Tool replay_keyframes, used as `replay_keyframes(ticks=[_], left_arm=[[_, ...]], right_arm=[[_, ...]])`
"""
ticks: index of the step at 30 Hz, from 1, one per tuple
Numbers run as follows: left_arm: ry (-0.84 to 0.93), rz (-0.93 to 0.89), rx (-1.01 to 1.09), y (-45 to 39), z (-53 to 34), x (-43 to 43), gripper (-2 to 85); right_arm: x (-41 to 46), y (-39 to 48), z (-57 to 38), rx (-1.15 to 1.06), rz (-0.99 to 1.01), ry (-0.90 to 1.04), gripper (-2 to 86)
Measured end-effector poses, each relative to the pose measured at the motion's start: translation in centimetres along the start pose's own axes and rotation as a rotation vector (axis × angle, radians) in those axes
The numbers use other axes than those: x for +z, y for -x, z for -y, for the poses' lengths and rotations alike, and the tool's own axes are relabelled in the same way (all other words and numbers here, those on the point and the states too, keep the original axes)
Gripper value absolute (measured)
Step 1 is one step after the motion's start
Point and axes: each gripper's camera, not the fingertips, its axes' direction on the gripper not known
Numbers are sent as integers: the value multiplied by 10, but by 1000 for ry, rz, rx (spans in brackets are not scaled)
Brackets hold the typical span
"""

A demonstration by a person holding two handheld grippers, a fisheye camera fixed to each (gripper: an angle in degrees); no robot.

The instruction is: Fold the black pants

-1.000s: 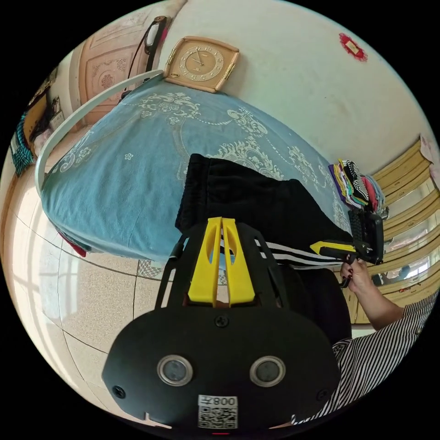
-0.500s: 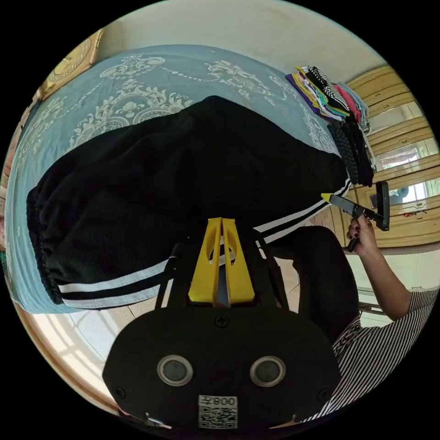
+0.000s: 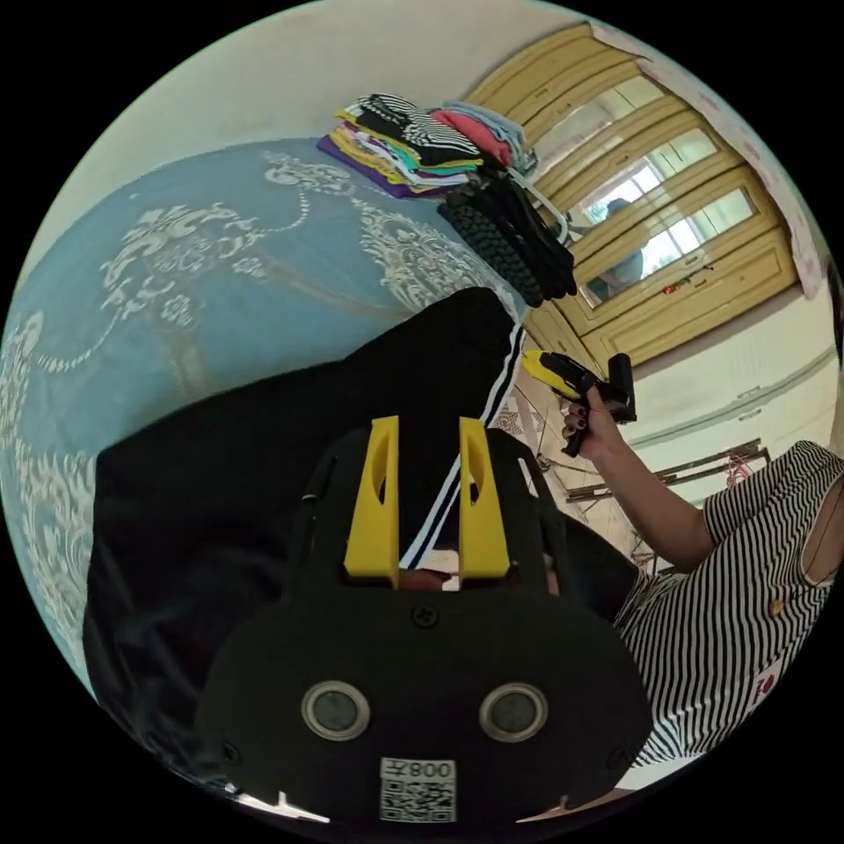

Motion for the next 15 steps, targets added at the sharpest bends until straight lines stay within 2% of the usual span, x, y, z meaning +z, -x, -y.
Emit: replay_keyframes(ticks=[7, 15], left_arm=[[134, -21, 166, -16, 155, 101, 131], [262, 53, 240, -27, 236, 180, 124]], right_arm=[[-4, -38, 18, 53, -40, -24, 112], [-3, -62, 24, 64, -36, 4, 95]])
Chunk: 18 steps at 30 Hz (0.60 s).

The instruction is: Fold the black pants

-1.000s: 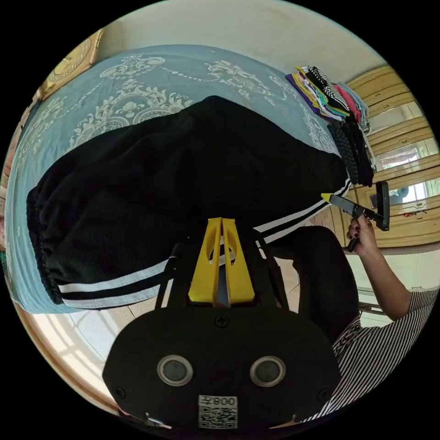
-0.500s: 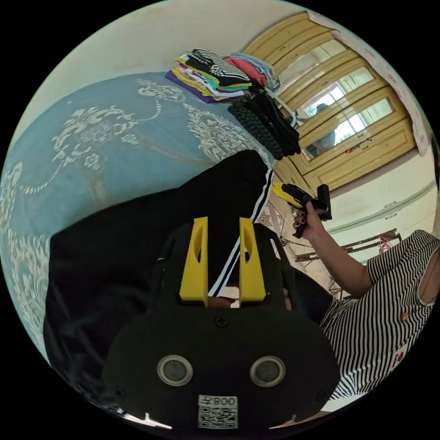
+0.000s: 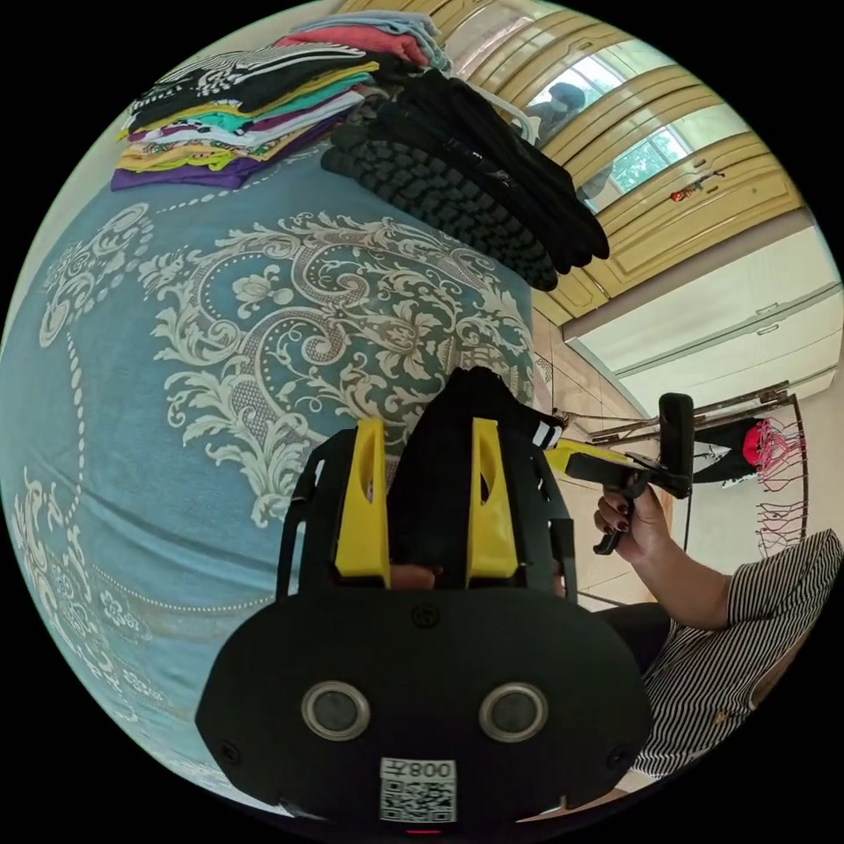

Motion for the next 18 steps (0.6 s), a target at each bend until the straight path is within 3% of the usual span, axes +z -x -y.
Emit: replay_keyframes(ticks=[11, 18], left_arm=[[37, 17, 92, -4, 34, 11, 28], [-85, -47, 121, 1, 29, -31, 21]], right_arm=[[-8, -8, -4, -33, 0, -1, 32], [-32, 4, -17, -87, 113, -30, 23]])
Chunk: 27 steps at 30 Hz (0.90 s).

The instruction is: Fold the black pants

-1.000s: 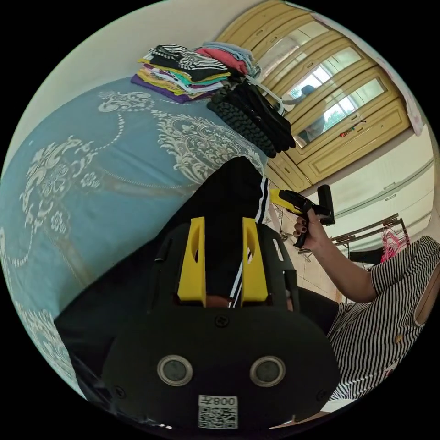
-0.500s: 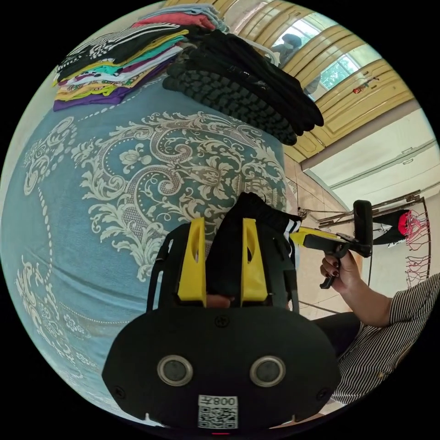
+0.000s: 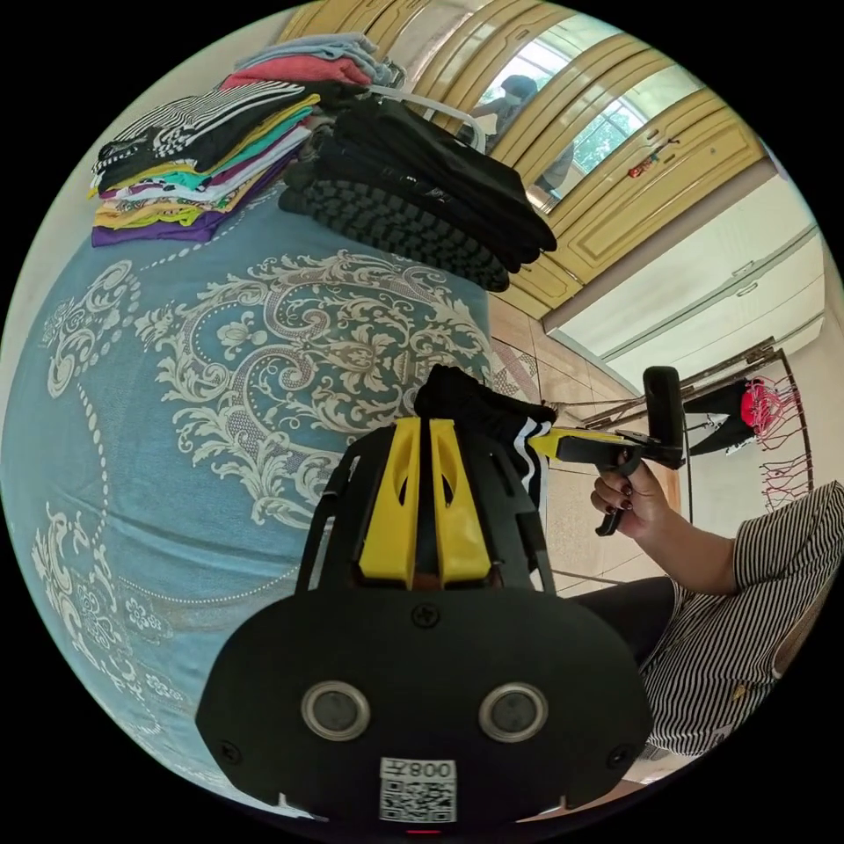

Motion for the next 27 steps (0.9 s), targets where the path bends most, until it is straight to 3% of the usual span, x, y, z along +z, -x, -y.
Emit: replay_keyframes(ticks=[9, 20, 27], left_arm=[[-177, -33, 31, 2, -61, -84, 21], [-237, 10, -120, 25, -191, -153, 22], [-233, -30, -274, 59, -262, -157, 23]], right_arm=[[-14, 75, -28, -224, 178, 42, 21], [58, 176, -91, -455, 327, 345, 21], [121, 210, -126, -530, 284, 524, 20]])
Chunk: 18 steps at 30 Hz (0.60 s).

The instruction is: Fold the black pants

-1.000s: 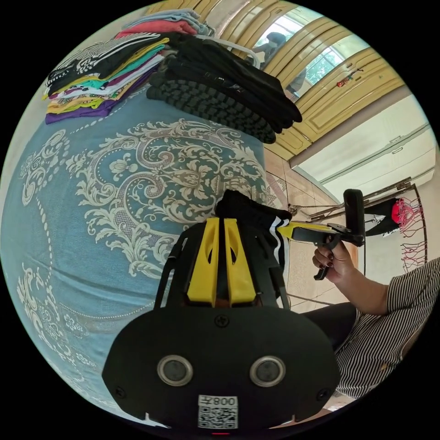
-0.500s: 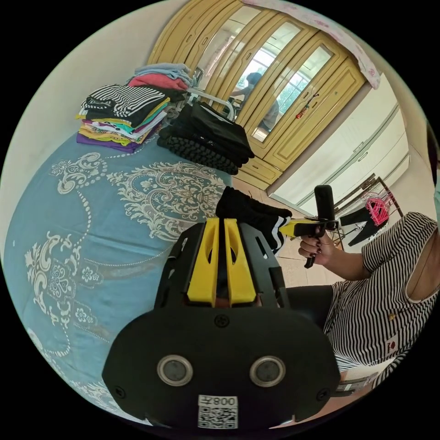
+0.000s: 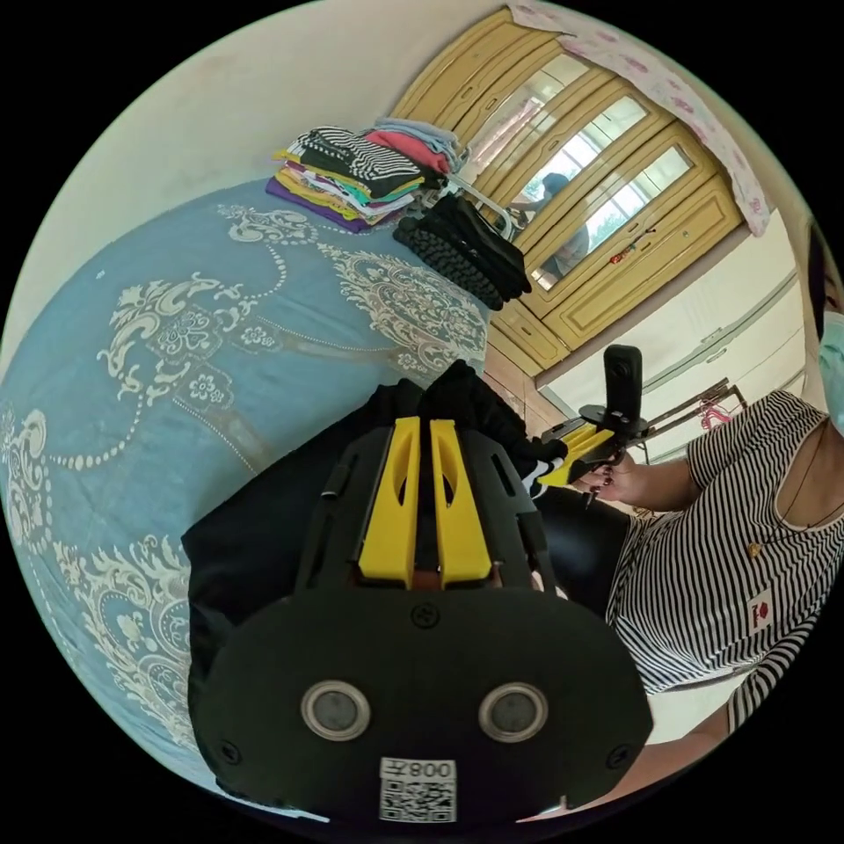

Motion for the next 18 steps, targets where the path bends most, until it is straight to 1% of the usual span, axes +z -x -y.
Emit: replay_keyframes(ticks=[7, 12, 15, 18], left_arm=[[15, -17, -136, 42, -43, -5, 24], [35, 59, -219, 58, -70, -21, 25], [-11, 112, -299, 65, -92, -40, 24], [-120, 73, -325, 59, -109, -56, 25]], right_arm=[[59, 3, 16, 1, -46, 135, 21], [92, 8, 29, -17, -85, 200, 22], [117, 12, 34, -26, -98, 270, 24], [139, 20, 37, -53, -126, 330, 29]])
